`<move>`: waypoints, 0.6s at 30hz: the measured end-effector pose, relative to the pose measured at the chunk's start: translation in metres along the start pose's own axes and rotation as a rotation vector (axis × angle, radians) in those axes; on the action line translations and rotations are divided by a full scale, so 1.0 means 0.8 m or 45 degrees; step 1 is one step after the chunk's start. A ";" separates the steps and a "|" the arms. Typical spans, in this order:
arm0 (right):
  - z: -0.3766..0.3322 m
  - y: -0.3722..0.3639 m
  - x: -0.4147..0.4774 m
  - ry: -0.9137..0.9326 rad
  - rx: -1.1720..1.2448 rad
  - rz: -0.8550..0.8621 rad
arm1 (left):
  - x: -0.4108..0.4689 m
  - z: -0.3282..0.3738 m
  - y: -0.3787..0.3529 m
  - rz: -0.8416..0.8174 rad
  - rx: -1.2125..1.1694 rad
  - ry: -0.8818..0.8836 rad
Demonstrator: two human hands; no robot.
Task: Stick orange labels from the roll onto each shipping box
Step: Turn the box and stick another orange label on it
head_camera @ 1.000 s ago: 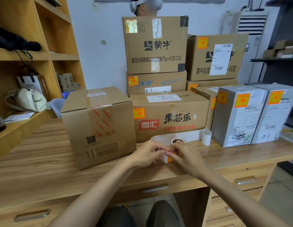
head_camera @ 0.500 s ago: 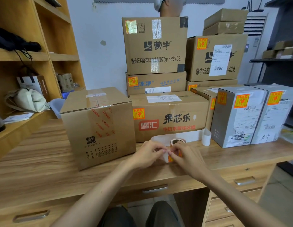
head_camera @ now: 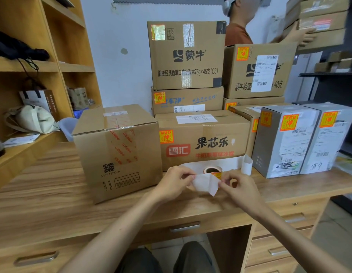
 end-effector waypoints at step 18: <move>-0.060 0.043 -0.016 0.513 -0.414 0.447 | -0.007 0.033 0.018 0.226 -0.059 -0.042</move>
Point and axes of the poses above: each hand's wrist, its own x-axis towards the middle knuckle, its own y-axis out of the back of the hand, z = x × y, the point moved 6 cm from there along x, towards the middle knuckle, and after that the axes turned 6 degrees about -x, right-handed, at the moved point
